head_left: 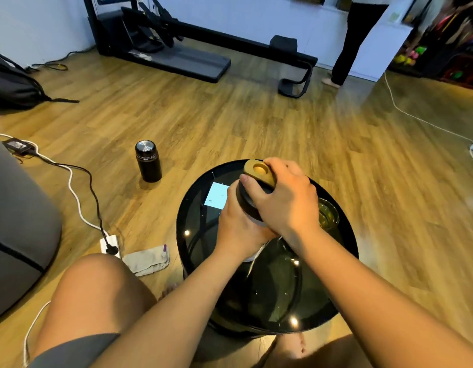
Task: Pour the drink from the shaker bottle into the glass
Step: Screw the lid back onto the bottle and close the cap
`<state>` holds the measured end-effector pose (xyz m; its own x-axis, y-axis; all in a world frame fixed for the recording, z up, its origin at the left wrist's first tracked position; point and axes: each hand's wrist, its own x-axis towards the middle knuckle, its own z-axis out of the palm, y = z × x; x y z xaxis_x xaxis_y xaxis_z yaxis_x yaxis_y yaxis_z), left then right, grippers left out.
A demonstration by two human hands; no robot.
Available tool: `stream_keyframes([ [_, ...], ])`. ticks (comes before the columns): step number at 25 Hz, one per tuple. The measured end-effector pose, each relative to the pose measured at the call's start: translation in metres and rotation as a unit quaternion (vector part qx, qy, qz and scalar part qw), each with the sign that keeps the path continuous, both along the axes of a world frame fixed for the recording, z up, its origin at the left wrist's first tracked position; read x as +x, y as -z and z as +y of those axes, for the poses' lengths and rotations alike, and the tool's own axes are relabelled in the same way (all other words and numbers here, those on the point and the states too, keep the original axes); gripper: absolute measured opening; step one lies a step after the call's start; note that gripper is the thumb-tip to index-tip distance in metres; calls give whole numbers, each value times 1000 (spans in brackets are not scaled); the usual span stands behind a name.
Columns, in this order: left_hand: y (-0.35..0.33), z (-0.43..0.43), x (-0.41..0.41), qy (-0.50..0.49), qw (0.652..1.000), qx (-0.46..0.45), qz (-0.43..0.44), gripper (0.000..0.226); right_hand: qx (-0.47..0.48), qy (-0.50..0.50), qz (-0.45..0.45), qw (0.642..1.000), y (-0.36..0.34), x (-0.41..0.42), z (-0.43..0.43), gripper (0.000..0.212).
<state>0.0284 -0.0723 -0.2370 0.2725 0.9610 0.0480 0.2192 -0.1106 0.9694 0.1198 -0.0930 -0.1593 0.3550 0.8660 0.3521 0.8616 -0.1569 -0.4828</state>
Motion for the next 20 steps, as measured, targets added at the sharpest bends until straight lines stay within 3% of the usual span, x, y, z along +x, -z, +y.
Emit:
stream_keyframes([
  [3, 0, 8, -7, 20, 999, 12, 29, 93, -58, -85, -26, 994, -11, 14, 3, 46],
  [6, -2, 10, -11, 36, 998, 30, 37, 92, -133, -208, -75, 966, -34, 38, 8, 63],
  [9, -2, 6, -7, 23, 999, 26, 28, 93, -116, -154, 6, 981, -27, 28, 5, 57],
  [12, -1, 6, -5, 9, 1000, 15, 25, 88, -72, -21, -16, 997, -6, 2, -1, 68],
  [15, 1, 8, -6, 24, 999, 25, 18, 89, -122, -59, -103, 985, -21, 14, 2, 87],
  [20, 2, 6, -6, 33, 999, 34, 1, 106, -234, -69, -67, 967, -39, 35, 2, 86],
])
